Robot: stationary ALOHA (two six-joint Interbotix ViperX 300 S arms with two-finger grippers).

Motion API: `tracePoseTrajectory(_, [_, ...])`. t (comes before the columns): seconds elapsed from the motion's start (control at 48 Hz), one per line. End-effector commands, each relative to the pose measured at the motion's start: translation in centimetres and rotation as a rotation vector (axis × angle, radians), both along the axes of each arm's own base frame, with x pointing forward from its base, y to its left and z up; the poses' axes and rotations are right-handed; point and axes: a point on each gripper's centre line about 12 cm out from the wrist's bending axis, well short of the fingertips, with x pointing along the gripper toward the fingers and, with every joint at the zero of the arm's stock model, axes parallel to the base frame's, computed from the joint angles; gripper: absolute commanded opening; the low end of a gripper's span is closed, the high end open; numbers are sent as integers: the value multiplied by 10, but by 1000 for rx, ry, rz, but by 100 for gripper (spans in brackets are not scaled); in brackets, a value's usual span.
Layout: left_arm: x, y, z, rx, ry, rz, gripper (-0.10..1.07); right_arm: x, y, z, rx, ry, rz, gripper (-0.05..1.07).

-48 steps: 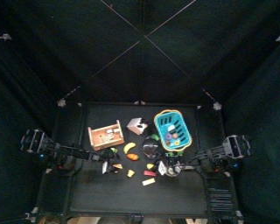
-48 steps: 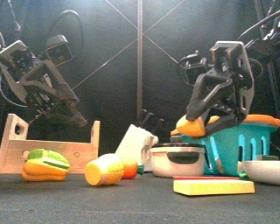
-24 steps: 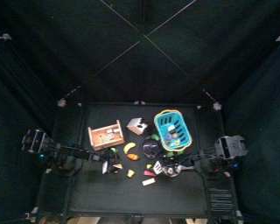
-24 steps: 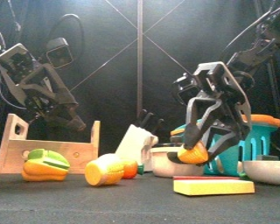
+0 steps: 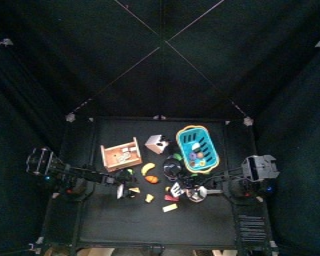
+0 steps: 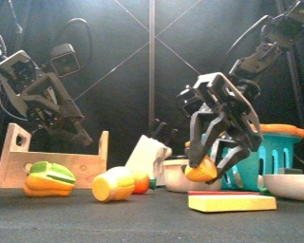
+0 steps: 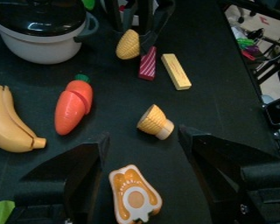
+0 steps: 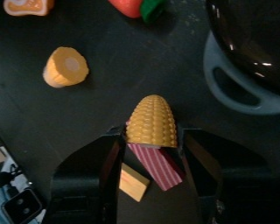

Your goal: Place corn top on table

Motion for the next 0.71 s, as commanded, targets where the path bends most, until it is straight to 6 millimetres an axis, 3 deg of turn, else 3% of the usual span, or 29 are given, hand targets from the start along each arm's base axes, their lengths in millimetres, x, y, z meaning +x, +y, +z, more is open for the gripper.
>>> tracePoseTrajectory(0.0, [5,-1,5,0,-19,-4,96,8,-2,11,-20,-37,14,70])
tracePoseTrajectory(0.312, [4,-1,4,-1,-15,-1,96,9,-3,12,-37,-29,32,92])
tracePoseTrajectory(0.688, [3,-1,3,0,-12,-2,96,7,0,13,-30,36,46,94])
